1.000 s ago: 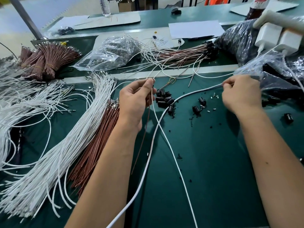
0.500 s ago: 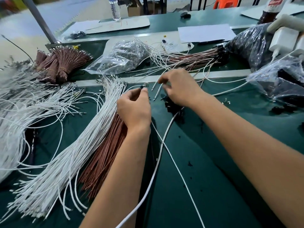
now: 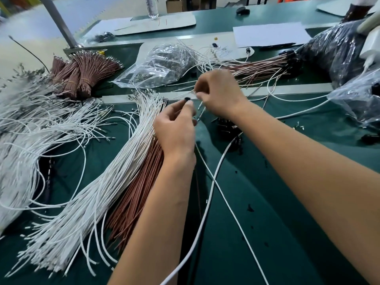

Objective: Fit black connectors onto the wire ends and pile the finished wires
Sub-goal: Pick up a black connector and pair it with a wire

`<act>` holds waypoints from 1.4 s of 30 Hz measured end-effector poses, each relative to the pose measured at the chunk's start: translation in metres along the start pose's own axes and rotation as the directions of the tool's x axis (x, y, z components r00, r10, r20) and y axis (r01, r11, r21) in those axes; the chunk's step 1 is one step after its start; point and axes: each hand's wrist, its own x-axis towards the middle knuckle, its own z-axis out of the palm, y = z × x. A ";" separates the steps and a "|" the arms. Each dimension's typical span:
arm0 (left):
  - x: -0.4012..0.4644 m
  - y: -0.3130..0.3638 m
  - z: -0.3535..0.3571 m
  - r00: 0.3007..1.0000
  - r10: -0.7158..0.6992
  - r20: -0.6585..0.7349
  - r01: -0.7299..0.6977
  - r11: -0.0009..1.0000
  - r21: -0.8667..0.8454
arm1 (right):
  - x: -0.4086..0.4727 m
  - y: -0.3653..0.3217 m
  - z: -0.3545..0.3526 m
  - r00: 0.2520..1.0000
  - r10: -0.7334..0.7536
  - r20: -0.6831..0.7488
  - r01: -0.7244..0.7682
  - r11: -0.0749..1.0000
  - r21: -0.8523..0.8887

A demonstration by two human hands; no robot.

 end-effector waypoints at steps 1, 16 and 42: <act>-0.002 0.000 0.002 0.995 -0.005 0.097 0.003 1.000 0.026 | -0.009 0.003 -0.009 0.997 0.026 -0.068 -0.020 0.997 0.078; -0.032 -0.016 0.016 0.815 -0.028 0.578 -0.162 0.948 0.274 | -0.137 0.060 -0.064 0.971 0.235 -0.051 -0.127 0.680 0.722; -0.026 -0.018 0.014 0.766 -0.046 0.641 -0.134 0.964 0.230 | -0.139 0.065 -0.069 0.992 0.124 -0.040 -0.061 0.717 0.695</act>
